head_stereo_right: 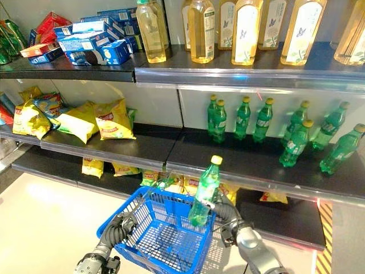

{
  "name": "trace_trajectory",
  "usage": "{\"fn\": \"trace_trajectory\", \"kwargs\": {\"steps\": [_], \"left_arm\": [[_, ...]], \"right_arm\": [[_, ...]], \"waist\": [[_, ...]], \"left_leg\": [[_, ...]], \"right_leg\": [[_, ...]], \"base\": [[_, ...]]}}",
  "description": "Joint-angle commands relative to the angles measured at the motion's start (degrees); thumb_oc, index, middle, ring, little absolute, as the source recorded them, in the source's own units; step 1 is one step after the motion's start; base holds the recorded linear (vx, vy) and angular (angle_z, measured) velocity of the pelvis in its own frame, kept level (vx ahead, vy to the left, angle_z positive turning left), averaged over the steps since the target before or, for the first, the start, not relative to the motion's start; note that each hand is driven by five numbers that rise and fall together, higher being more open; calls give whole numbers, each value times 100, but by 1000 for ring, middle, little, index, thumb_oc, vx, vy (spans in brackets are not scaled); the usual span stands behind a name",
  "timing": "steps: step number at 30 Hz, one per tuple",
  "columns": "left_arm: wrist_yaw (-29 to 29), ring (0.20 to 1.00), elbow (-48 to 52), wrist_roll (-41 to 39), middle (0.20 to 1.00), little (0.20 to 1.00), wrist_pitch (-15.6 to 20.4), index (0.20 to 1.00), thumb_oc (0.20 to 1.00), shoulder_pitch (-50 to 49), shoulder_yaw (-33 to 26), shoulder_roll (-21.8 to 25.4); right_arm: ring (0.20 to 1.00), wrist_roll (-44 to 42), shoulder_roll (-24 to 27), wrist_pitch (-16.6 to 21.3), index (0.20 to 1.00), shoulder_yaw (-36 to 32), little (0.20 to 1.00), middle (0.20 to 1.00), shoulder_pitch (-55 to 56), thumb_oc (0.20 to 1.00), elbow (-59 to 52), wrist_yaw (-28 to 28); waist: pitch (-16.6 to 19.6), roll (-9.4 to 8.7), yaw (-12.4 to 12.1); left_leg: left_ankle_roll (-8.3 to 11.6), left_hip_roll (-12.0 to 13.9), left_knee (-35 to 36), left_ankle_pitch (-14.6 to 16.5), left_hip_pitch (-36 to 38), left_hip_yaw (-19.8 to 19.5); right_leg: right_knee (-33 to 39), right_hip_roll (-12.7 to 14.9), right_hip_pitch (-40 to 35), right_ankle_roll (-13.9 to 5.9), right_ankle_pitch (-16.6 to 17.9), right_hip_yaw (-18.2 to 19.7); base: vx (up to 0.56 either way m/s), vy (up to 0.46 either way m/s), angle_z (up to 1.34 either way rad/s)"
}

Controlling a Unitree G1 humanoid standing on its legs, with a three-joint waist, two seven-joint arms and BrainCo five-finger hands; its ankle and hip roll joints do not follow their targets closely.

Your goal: Pick up the snacks into the basket

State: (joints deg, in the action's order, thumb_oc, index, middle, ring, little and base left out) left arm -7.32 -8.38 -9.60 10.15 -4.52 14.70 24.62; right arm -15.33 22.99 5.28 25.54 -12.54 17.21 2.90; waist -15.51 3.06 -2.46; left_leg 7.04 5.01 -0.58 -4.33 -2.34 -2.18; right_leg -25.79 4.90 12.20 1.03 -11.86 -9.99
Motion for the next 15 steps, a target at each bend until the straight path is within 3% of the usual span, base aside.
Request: {"fn": "trace_trajectory", "kwargs": {"steps": [1, 7, 15], "left_arm": [[-150, 200, 417, -17, 200, 200, 552, 200, 200, 288, -199, -47], [-92, 200, 471, -195, 200, 200, 636, 200, 200, 506, 25, -127], [223, 200, 910, -655, 200, 200, 605, 200, 200, 691, 414, -160]], "right_arm": [[200, -8, -459, 528, 200, 124, 200, 200, -429, 200, -36, -71], [200, 600, -934, 426, 200, 658, 200, 200, -772, 200, 1241, 32], [200, 1737, -1061, 226, 200, 1079, 200, 200, -1092, 200, 1854, 40]], "waist": [[483, -208, 42], [535, -132, -10], [565, -128, -24]], "left_leg": [[-189, -64, -197, 415, 124, -55], [-177, -99, -128, 368, 94, -96], [-236, -183, -171, 465, 149, -84]], "right_leg": [[1290, 150, -784, -524, 429, 79], [1526, 187, -866, -532, 559, -22], [1592, 248, -974, -595, 656, -21]], "base": [[-34, 13, 3], [-20, 20, 10], [3, 55, 4]]}}
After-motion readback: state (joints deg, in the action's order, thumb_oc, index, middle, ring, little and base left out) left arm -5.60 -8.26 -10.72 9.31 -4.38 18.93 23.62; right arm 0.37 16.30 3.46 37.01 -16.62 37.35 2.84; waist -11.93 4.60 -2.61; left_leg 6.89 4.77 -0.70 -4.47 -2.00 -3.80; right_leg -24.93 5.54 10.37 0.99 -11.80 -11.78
